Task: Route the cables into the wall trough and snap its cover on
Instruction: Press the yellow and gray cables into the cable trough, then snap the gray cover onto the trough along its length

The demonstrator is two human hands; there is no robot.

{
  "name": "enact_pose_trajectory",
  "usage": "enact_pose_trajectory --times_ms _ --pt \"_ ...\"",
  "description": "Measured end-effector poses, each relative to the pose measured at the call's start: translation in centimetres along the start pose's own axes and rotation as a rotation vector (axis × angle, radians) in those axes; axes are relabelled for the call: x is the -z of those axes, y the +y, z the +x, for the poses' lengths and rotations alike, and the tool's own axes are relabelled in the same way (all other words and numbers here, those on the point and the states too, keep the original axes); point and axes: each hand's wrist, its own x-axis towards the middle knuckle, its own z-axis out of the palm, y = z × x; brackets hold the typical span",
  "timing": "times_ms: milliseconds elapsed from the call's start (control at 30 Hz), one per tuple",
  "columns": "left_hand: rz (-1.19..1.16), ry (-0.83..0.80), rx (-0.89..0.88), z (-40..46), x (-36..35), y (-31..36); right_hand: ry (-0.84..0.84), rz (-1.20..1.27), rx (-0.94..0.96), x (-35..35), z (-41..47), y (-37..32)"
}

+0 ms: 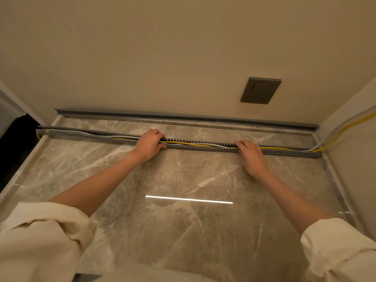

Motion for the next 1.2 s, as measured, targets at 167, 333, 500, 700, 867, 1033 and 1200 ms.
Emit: enact_pose_trajectory --times_ms 167,333,500,700,867,1033,1200 --pt "0.003 0.014 -0.014 -1.1 -0.2 0.5 0.047 0.027 0.014 0.2 -1.1 -0.1" --pt "0.022 -0.029 -0.038 -0.9 0.2 0.6 0.015 0.035 0.055 0.7 -1.4 0.1" --pt "-0.002 0.009 -0.134 1.8 1.4 2.9 0.001 0.064 0.064 1.3 -0.8 0.8" --pt "0.136 0.112 -0.270 7.5 1.5 7.6 0.037 0.094 -0.012 2.3 0.1 2.6" --pt "0.295 0.127 -0.267 10.4 -0.3 9.6 0.047 0.100 -0.092 3.2 0.8 4.2" --pt "0.348 0.118 -0.179 11.0 -1.8 10.0 0.054 0.090 -0.121 4.2 1.5 5.7" --pt "0.356 0.114 -0.153 11.2 -2.2 9.9 0.053 0.091 -0.152 4.6 1.9 6.3"
